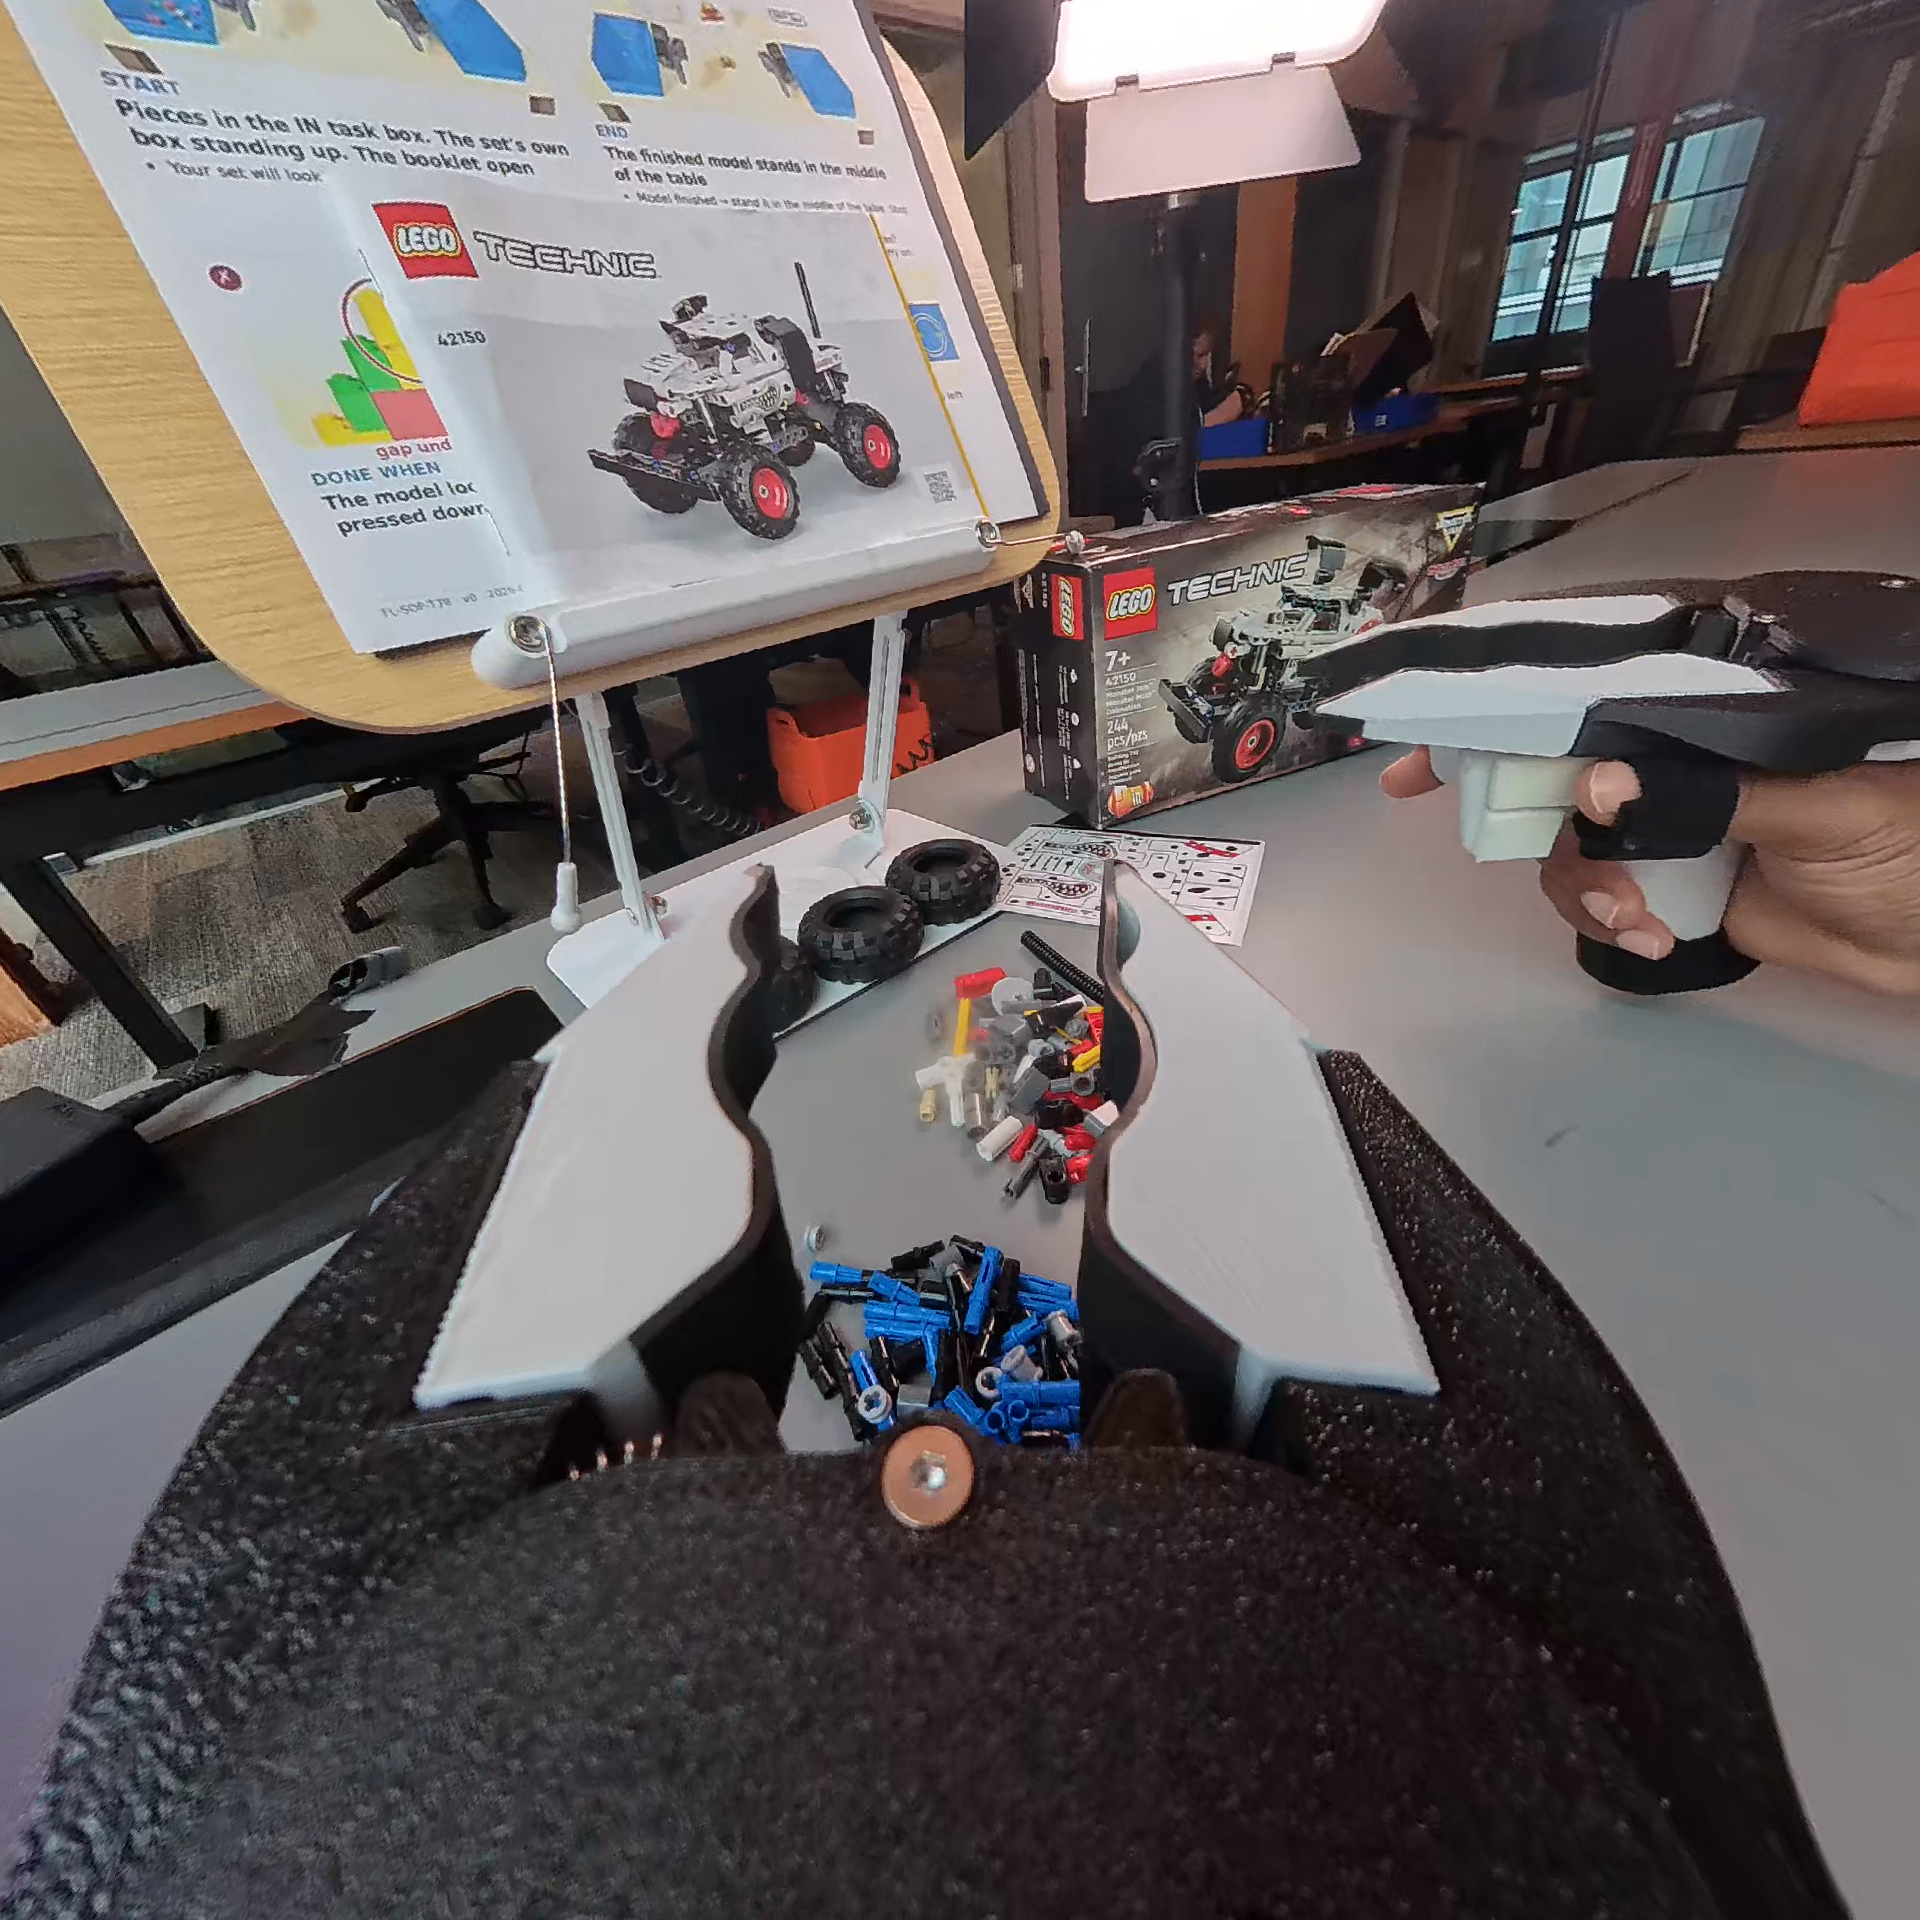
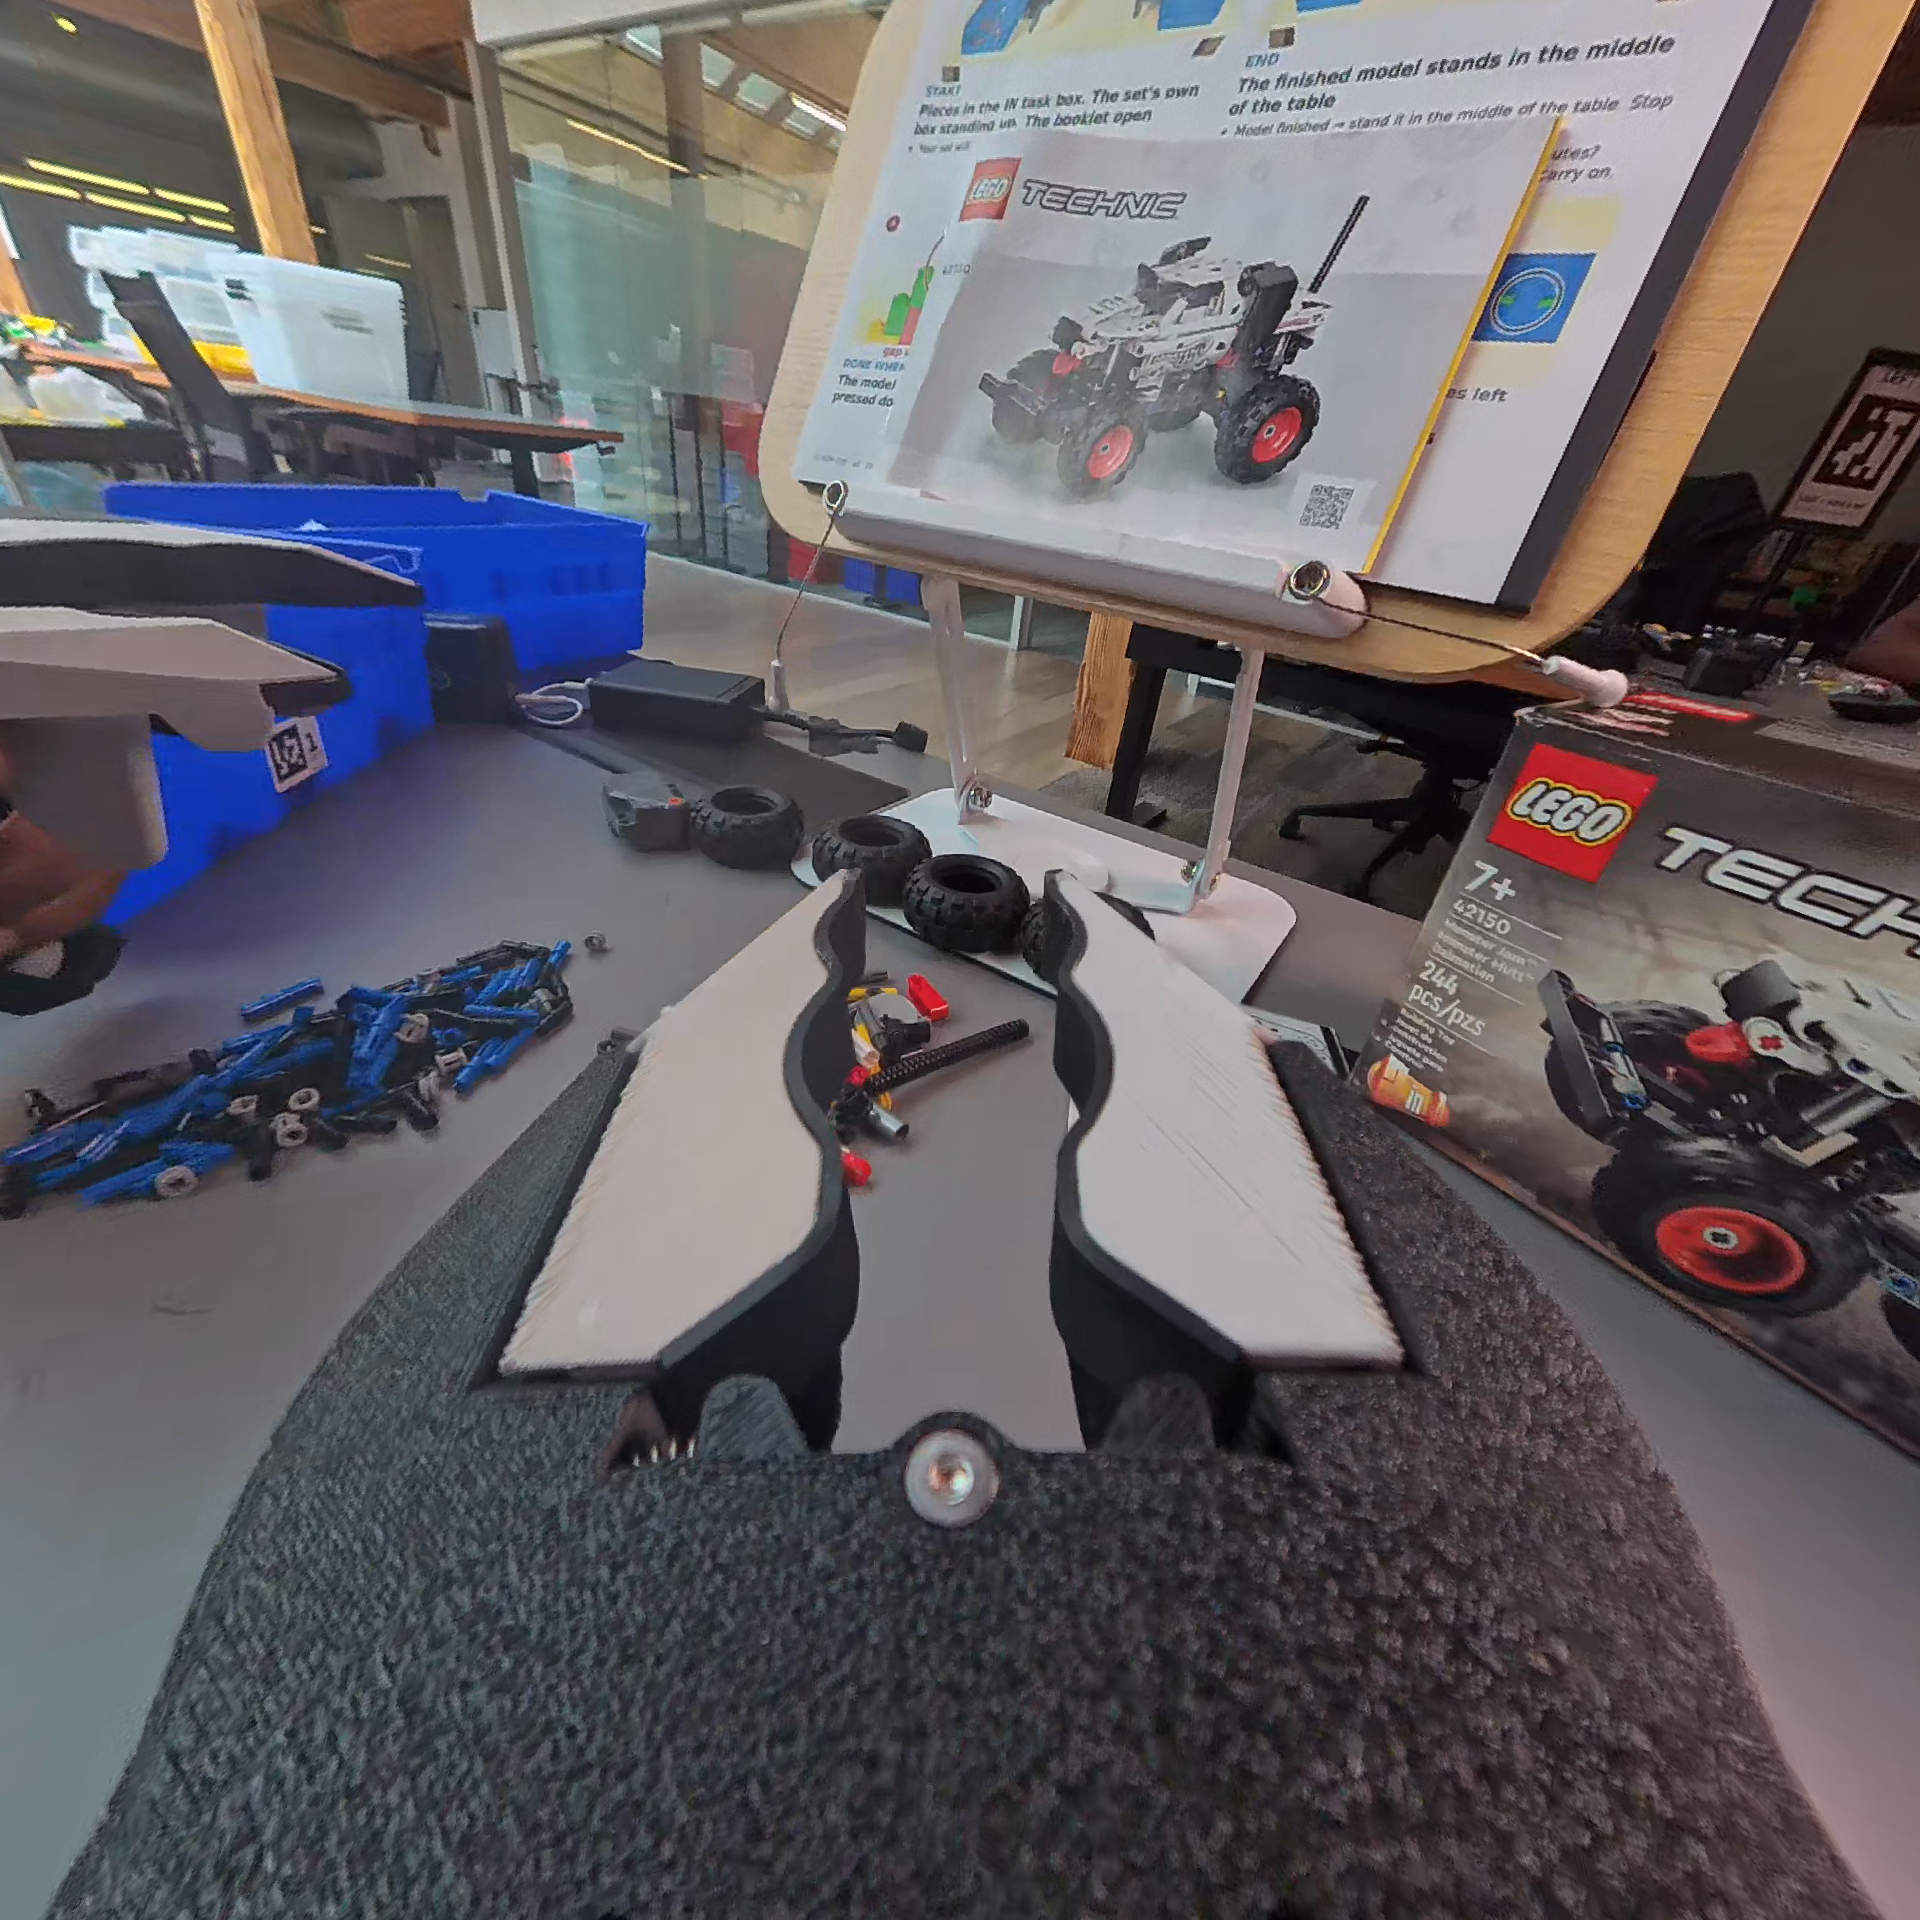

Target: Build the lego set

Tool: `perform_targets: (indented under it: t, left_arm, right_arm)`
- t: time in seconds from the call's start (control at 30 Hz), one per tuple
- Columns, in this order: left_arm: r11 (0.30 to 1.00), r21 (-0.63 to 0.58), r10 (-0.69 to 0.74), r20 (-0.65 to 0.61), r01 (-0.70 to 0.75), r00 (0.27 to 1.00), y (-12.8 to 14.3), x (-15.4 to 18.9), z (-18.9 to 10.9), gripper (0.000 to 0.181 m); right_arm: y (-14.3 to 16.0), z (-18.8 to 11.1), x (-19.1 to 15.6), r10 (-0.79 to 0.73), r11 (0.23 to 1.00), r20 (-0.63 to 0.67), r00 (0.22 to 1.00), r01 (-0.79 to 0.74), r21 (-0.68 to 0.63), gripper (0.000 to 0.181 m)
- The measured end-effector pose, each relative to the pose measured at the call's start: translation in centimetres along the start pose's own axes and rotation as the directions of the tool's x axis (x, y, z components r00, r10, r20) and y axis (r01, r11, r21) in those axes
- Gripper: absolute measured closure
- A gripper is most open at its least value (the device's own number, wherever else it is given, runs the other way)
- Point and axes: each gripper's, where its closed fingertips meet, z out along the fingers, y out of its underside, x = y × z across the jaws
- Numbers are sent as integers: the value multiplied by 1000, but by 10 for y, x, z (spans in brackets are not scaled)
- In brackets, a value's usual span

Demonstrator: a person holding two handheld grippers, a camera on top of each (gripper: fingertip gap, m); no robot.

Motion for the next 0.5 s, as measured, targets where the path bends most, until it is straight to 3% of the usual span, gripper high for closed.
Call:
perform_targets:
  t: [0.17,0.3,0.4,0.5]
  left_arm:
    - [1000,-4,-11,30,11,999,1,-15,16,120]
    - [1000,20,-11,58,10,998,-11,-26,32,121]
    - [999,48,-18,78,14,997,-22,-35,44,123]
    - [998,62,-24,101,18,995,-29,-45,54,124]
  right_arm:
    - [-47,44,25,-35,996,-55,998,40,81,145]
    - [-80,100,64,36,998,-88,995,-31,48,133]
    - [-95,136,95,-55,998,-186,981,59,21,123]
    - [-95,162,110,-169,986,-281,945,160,-57,102]
